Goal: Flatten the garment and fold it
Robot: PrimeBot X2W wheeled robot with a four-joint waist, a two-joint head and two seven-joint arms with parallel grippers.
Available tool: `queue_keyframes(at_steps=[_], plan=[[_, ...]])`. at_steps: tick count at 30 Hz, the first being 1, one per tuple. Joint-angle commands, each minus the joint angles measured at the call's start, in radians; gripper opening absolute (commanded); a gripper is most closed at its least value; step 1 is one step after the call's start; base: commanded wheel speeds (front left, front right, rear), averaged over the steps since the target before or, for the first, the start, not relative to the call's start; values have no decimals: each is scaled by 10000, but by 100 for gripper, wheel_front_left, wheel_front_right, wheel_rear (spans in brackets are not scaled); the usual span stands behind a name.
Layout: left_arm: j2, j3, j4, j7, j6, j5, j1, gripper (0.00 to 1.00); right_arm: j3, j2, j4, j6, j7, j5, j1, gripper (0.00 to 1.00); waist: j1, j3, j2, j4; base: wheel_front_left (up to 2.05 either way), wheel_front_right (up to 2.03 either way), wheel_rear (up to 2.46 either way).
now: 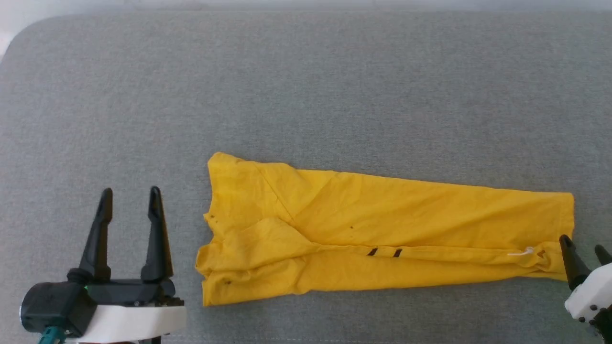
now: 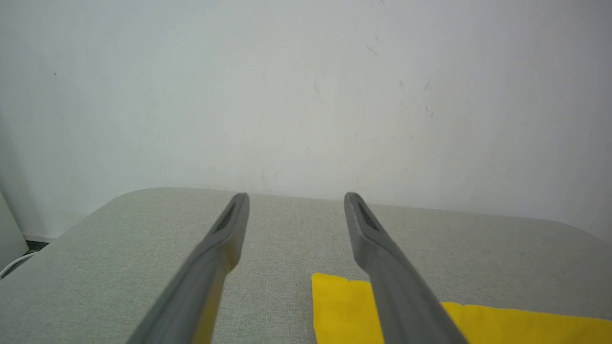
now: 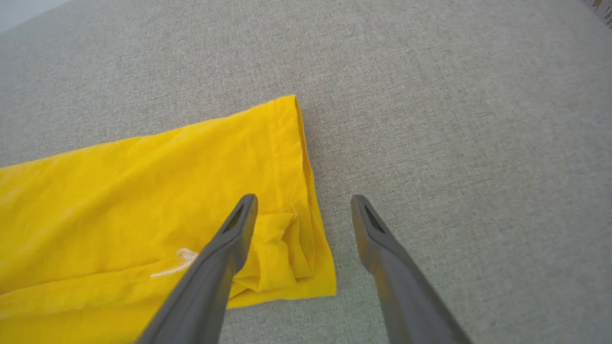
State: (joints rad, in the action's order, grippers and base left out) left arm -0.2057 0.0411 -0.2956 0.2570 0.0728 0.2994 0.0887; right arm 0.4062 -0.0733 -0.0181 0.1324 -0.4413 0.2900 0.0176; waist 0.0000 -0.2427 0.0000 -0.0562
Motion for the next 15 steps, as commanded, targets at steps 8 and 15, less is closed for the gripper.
queue_keyframes(at_steps=[8,15], plan=[[347,-112,625,46,-838,-387,23,100,-71,-333,-1003,-17,-302,-109,483,100,0,-314,0,-422,0,0,0],[532,-212,1005,47,-1264,-524,-287,100,-315,-534,-1791,-17,-796,-140,885,0,0,-538,0,-578,0,0,0]])
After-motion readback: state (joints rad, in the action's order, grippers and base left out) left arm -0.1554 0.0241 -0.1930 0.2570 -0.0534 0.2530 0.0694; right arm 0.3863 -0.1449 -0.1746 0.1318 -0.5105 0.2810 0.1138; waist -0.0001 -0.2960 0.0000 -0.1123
